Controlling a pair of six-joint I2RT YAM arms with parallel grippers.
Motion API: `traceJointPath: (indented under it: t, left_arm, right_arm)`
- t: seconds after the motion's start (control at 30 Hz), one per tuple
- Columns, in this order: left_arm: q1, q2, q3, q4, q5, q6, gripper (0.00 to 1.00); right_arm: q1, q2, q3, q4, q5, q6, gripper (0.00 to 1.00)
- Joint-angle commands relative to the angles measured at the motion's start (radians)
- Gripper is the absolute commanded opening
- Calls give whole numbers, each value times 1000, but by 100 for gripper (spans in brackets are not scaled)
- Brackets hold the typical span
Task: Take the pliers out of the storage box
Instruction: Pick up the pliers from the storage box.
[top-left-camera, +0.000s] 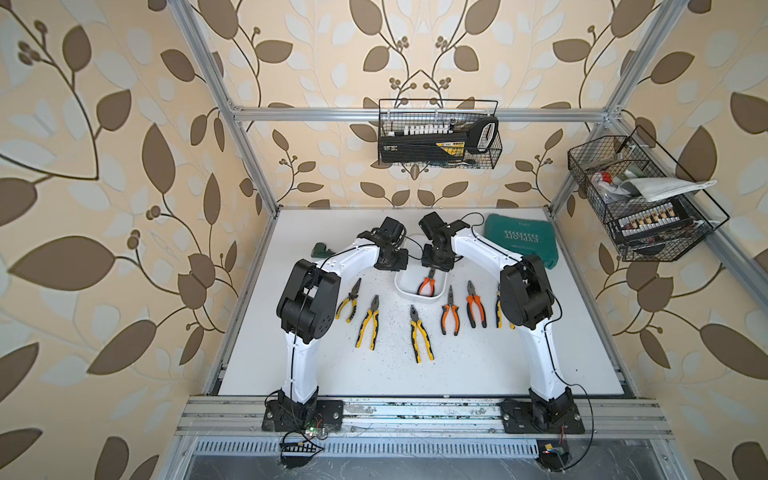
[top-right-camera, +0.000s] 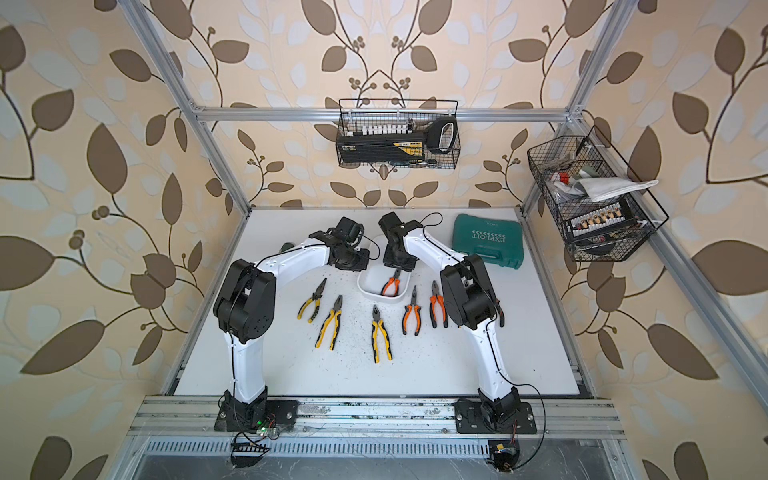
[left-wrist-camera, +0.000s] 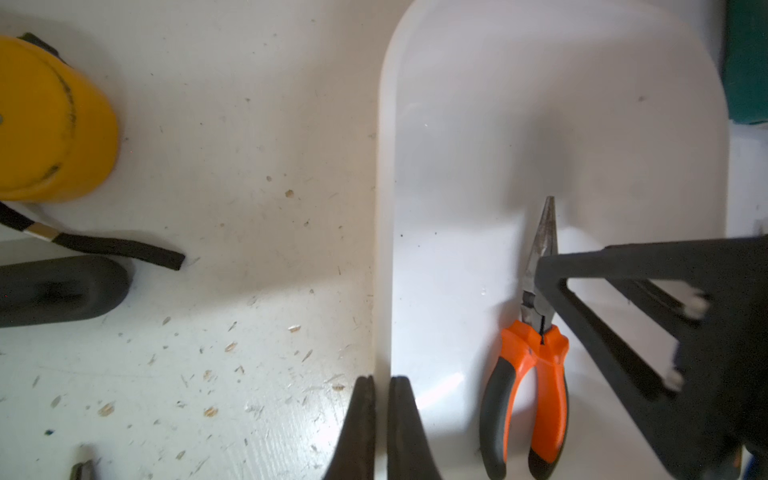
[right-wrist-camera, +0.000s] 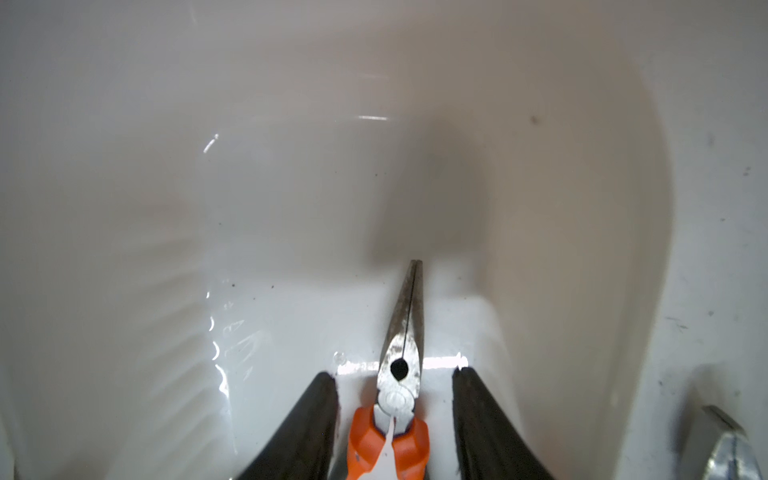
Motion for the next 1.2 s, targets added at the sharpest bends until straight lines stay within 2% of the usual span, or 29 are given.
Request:
traceJointPath:
  t: [0.0,0.27,0.4,0.63,0.8,1.07,1.17]
  left_arm:
    - [-13,10,-13,-25,1,-48,0]
    - [-12,11,-9,-25,1,-79,0]
    - [-14,6,-15,-24,8,-79,0]
    - [-12,2,-25,-21,20,-72,0]
    - [-12,-2,-27,-23,20,-73,0]
    - [-13,5,-25,-21,21,-73,0]
    - [-12,5,-29,-21,20,-73,0]
  right_arm:
    - [15,23,22,-82,18,57,48]
    - [19,86,33,-114,-35,92,44]
    - [14,112,54,-118,-33,90,39]
    - [7,182,128,-107,29,10,44]
    - [6,199,149,-133,7,14,29]
    - [4,122,102,-116,25,-11,0]
    - [4,94,128,-100,9,-41,0]
